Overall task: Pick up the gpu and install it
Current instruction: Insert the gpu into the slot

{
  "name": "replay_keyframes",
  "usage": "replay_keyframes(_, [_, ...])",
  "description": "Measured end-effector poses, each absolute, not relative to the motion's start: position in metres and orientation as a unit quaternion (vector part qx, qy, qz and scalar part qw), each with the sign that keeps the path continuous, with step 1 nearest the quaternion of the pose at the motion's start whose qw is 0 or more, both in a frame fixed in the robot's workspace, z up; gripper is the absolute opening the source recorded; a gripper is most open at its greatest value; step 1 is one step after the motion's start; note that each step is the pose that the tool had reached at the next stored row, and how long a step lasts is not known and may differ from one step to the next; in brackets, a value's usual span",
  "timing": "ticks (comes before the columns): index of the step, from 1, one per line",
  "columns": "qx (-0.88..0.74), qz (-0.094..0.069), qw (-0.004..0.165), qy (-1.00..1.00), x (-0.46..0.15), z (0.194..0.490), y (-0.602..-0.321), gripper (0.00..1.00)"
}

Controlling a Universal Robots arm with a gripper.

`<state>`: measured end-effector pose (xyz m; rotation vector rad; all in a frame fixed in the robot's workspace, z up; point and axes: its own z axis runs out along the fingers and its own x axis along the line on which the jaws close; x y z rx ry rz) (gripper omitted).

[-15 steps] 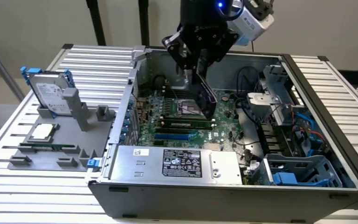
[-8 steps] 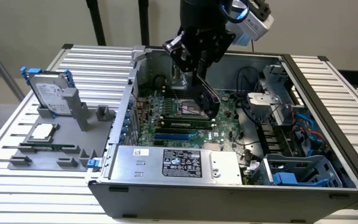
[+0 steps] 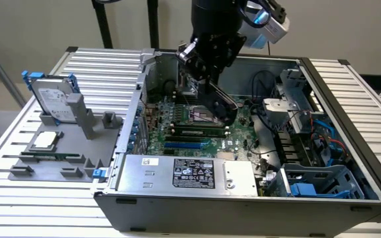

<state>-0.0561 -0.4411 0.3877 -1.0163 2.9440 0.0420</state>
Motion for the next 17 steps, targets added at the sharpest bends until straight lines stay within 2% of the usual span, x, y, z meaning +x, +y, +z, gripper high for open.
replay_keyframes(17, [-0.468, 0.015, 0.011, 0.884, -0.056, 0.375, -0.441, 0.0])
